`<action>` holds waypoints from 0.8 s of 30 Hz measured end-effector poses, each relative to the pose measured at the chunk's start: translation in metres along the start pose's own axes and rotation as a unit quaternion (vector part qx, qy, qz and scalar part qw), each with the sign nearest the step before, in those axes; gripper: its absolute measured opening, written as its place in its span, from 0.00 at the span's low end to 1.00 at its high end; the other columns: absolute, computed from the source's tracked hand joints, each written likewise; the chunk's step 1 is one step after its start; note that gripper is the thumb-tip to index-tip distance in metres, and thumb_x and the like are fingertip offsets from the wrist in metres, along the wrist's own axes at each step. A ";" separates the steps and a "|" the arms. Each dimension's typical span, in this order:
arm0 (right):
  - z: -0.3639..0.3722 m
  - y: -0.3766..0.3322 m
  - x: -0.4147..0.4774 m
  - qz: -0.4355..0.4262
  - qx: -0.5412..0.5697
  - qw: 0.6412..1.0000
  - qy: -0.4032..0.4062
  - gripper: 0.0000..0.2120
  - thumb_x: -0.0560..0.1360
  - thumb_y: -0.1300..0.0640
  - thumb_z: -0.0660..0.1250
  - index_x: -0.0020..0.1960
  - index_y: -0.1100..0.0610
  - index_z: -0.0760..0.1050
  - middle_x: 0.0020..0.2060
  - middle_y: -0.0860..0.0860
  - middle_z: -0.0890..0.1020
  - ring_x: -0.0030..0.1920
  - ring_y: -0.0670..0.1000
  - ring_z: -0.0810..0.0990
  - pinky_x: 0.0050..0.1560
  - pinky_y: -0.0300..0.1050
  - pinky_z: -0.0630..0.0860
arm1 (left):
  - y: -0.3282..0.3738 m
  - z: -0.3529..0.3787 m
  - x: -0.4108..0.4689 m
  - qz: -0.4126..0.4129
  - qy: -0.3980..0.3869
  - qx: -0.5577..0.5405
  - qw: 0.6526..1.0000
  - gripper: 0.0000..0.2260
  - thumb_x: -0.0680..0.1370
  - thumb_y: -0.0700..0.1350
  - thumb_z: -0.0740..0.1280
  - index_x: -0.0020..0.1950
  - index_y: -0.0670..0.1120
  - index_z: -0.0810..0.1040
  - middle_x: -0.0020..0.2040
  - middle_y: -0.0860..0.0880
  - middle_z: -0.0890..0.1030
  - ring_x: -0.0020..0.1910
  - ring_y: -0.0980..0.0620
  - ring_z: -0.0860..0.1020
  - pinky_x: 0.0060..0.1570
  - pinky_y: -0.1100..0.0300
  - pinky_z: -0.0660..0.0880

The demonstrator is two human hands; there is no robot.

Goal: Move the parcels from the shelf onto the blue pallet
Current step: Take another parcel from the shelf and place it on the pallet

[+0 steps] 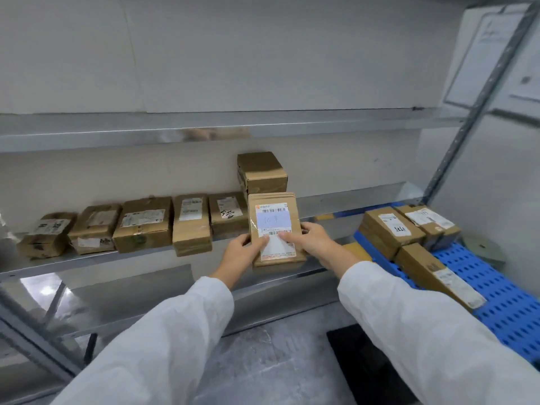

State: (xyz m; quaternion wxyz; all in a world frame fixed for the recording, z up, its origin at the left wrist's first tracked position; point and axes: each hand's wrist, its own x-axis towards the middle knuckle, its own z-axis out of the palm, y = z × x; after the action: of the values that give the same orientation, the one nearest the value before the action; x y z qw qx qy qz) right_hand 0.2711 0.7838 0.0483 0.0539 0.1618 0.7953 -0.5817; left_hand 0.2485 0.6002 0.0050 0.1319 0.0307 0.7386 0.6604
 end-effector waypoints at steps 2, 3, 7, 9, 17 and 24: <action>-0.019 0.007 -0.010 0.007 0.007 0.999 0.032 0.24 0.71 0.50 0.75 0.64 0.53 0.75 0.54 0.49 0.83 0.45 0.45 0.83 0.34 0.37 0.78 | 0.001 0.019 0.008 0.005 -0.029 -0.004 1.000 0.18 0.77 0.52 0.70 0.64 0.47 0.78 0.57 0.51 0.83 0.51 0.56 0.82 0.47 0.64 0.78; -0.030 0.012 -0.015 0.012 0.009 0.999 0.050 0.23 0.71 0.50 0.75 0.64 0.52 0.75 0.53 0.49 0.84 0.45 0.45 0.83 0.33 0.37 0.78 | 0.003 0.032 0.012 0.005 -0.049 -0.009 0.999 0.17 0.76 0.52 0.71 0.63 0.48 0.78 0.56 0.51 0.83 0.49 0.58 0.82 0.44 0.66 0.77; -0.073 0.038 -0.040 0.032 0.032 0.992 0.115 0.23 0.71 0.52 0.75 0.64 0.55 0.75 0.53 0.50 0.84 0.48 0.47 0.83 0.38 0.39 0.79 | 0.000 0.087 0.013 -0.008 -0.126 -0.022 0.992 0.16 0.76 0.53 0.70 0.63 0.51 0.76 0.49 0.57 0.82 0.44 0.60 0.82 0.33 0.70 0.76; -0.096 0.053 -0.055 0.047 0.040 0.987 0.152 0.23 0.71 0.52 0.75 0.63 0.54 0.75 0.53 0.49 0.84 0.47 0.46 0.83 0.37 0.38 0.79 | -0.001 0.116 0.009 -0.009 -0.165 -0.017 0.986 0.16 0.76 0.54 0.70 0.62 0.52 0.76 0.50 0.57 0.83 0.45 0.58 0.82 0.35 0.68 0.78; -0.193 0.107 -0.121 0.080 0.073 0.955 0.275 0.23 0.71 0.51 0.75 0.63 0.53 0.74 0.54 0.49 0.82 0.50 0.48 0.82 0.42 0.42 0.80 | 0.014 0.240 -0.023 0.021 -0.275 0.002 0.961 0.16 0.76 0.53 0.71 0.62 0.52 0.78 0.51 0.57 0.84 0.47 0.60 0.83 0.41 0.66 0.78; -0.287 0.147 -0.168 0.084 0.087 0.941 0.316 0.26 0.71 0.51 0.76 0.66 0.54 0.72 0.56 0.52 0.81 0.50 0.51 0.82 0.46 0.46 0.80 | 0.029 0.349 -0.057 0.044 -0.288 0.037 0.956 0.21 0.75 0.56 0.71 0.64 0.48 0.75 0.61 0.52 0.80 0.53 0.57 0.79 0.47 0.64 0.76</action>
State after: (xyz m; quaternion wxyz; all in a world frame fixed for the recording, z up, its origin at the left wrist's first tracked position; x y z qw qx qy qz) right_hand 0.5058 1.0610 0.0521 -0.1655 0.4075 0.7013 -0.5610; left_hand 0.3817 0.9293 0.0100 0.3090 0.2572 0.6911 0.6006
